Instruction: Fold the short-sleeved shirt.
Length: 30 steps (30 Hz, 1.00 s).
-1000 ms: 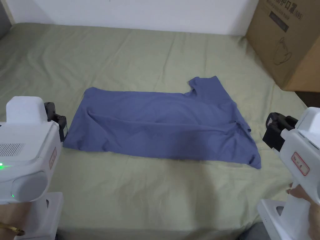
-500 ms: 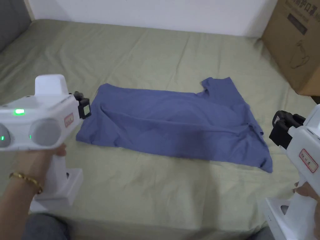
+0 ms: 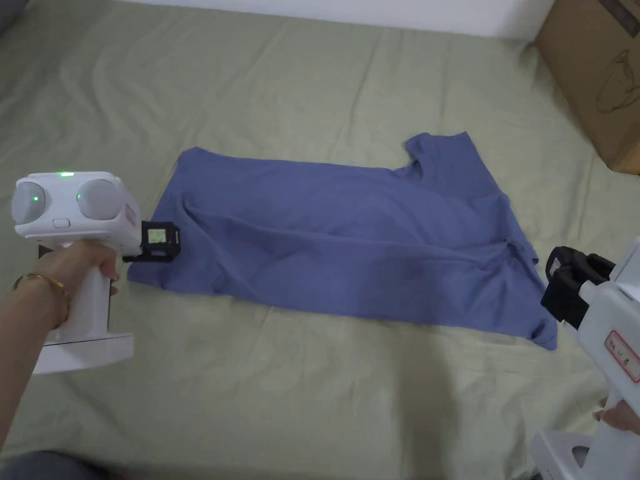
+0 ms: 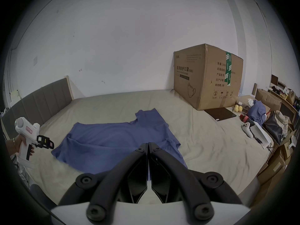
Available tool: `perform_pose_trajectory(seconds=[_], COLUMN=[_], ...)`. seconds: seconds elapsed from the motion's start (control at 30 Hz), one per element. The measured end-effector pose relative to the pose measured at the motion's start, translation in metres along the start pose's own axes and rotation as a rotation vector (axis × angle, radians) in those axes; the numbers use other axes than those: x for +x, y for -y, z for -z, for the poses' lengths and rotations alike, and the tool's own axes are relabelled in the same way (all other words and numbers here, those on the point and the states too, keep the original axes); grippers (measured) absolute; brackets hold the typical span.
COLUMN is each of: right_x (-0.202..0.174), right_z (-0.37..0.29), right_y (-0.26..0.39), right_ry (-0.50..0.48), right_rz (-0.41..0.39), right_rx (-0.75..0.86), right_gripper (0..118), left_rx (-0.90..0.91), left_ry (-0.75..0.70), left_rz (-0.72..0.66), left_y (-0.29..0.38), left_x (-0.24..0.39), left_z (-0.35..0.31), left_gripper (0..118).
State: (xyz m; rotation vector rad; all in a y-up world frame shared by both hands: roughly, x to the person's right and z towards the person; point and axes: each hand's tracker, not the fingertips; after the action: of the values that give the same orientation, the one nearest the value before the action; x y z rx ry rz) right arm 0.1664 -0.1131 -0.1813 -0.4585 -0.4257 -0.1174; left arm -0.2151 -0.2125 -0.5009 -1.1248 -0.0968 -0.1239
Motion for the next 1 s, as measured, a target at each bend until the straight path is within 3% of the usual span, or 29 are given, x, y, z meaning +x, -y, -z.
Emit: perform_pose_trajectory(seconds=[0.1,0.13,0.17,0.23,0.27,0.5,0.63,0.67,0.73,0.77,0.8,0.83,0.87,1.0], right_x=[0.001,0.002,0.002,0.004,0.005,0.015,0.038,0.044,0.056,0.06,0.064,0.067,0.068,0.078], right_z=[0.011,0.015,0.019,0.025,0.027,0.036,0.059,0.066,0.083,0.09,0.1,0.11,0.118,0.152], right_y=[0.004,0.004,0.005,0.007,0.008,0.006,-0.008,-0.011,-0.017,-0.019,-0.02,-0.02,-0.019,-0.002], right_ry=[0.013,0.014,0.018,0.024,0.024,0.011,-0.018,-0.02,-0.01,-0.01,-0.005,0.029,0.056,0.084], right_rz=[-0.009,-0.01,-0.009,-0.008,-0.006,0.024,0.087,0.104,0.121,0.113,0.092,0.07,0.065,0.058], right_rx=[-0.03,-0.041,-0.05,-0.063,-0.069,-0.116,-0.266,-0.298,-0.358,-0.385,-0.427,-0.471,-0.5,-0.638], right_gripper=[0,0,0,0,0,0,3,17,69,86,94,94,107,109], left_rx=[-0.041,-0.061,-0.072,-0.093,-0.092,0.02,0.106,0.125,0.138,0.14,0.146,0.151,0.15,0.139], left_ry=[0.008,0.025,0.029,0.059,0.107,0.14,0.186,0.196,0.214,0.216,0.22,0.218,0.212,0.205], left_rz=[0.009,0.009,0.003,-0.011,-0.037,-0.068,-0.083,-0.105,-0.126,-0.125,-0.118,-0.103,-0.096,-0.116], left_y=[-0.004,-0.004,-0.004,-0.003,0.0,0.0,0.002,0.002,0.002,0.003,0.003,0.004,0.004,0.006], left_x=[0.002,0.002,0.003,0.001,0.0,-0.016,-0.022,-0.023,-0.023,-0.023,-0.023,-0.023,-0.023,-0.028], left_z=[0.021,0.025,0.028,0.033,0.034,0.01,-0.025,-0.031,-0.041,-0.043,-0.046,-0.048,-0.049,-0.045], left_gripper=[111,104,80,21,7,2,2,2,2,2,2,2,2,2])
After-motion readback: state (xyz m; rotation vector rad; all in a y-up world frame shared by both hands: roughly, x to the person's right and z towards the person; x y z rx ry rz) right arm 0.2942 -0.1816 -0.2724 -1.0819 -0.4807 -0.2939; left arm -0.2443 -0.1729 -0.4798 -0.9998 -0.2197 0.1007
